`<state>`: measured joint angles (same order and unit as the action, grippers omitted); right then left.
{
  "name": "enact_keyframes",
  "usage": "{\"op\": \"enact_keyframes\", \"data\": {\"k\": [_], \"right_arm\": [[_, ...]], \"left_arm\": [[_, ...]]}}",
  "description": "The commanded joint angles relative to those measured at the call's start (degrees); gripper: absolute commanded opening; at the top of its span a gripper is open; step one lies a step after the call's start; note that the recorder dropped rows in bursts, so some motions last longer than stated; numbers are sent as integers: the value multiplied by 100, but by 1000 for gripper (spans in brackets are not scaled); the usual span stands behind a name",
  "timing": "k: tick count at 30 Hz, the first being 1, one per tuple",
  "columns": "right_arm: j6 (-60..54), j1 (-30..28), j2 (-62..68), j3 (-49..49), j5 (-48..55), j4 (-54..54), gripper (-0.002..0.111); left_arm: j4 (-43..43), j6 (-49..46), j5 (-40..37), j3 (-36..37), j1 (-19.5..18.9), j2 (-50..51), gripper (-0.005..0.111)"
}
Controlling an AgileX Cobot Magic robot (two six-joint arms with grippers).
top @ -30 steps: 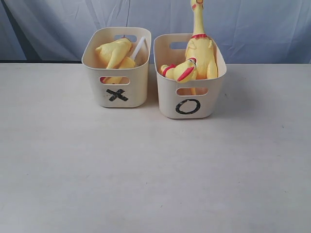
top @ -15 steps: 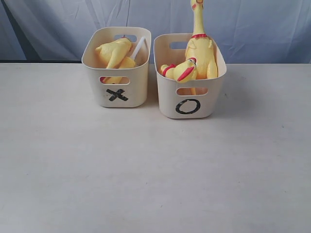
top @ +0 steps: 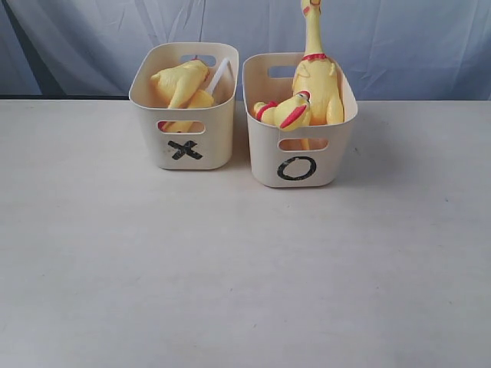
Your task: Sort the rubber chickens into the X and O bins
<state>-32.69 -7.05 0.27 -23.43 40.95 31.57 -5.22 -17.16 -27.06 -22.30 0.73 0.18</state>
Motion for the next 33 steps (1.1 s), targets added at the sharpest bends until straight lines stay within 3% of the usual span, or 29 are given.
{"op": "enact_keyframes", "data": {"k": [1, 6, 11, 13, 19, 22, 26, 33], "right_arm": [[-16, -21, -27, 25, -504, -1282, 0], [-16, -21, -27, 37, -1049, -2743, 0], [-16, -21, -27, 441, -1598, -3888, 0], [-16, -21, -27, 813, -2012, -3902, 0], [-16, -21, -27, 1827, -2645, -3902, 0], [-16, -21, -27, 2295, -2645, -3902, 0], [-16, -9, -27, 2343, -2424, -3842, 0], [-16, 545, -27, 2343, -2477, -3820, 0]], "left_arm": [[-98, 8, 75, 16, -13, -18, 0], [-180, 8, 713, 33, -13, -18, 0], [-114, 8, 2487, 642, -13, -18, 0], [-114, 8, 2775, 874, -13, -18, 0], [-92, 8, 2665, 1331, -13, -18, 0], [309, 8, 2665, 1628, -13, -18, 0], [522, 8, 2644, 1970, -200, -18, 0], [522, 8, 2315, 2230, -514, -18, 0]]}}
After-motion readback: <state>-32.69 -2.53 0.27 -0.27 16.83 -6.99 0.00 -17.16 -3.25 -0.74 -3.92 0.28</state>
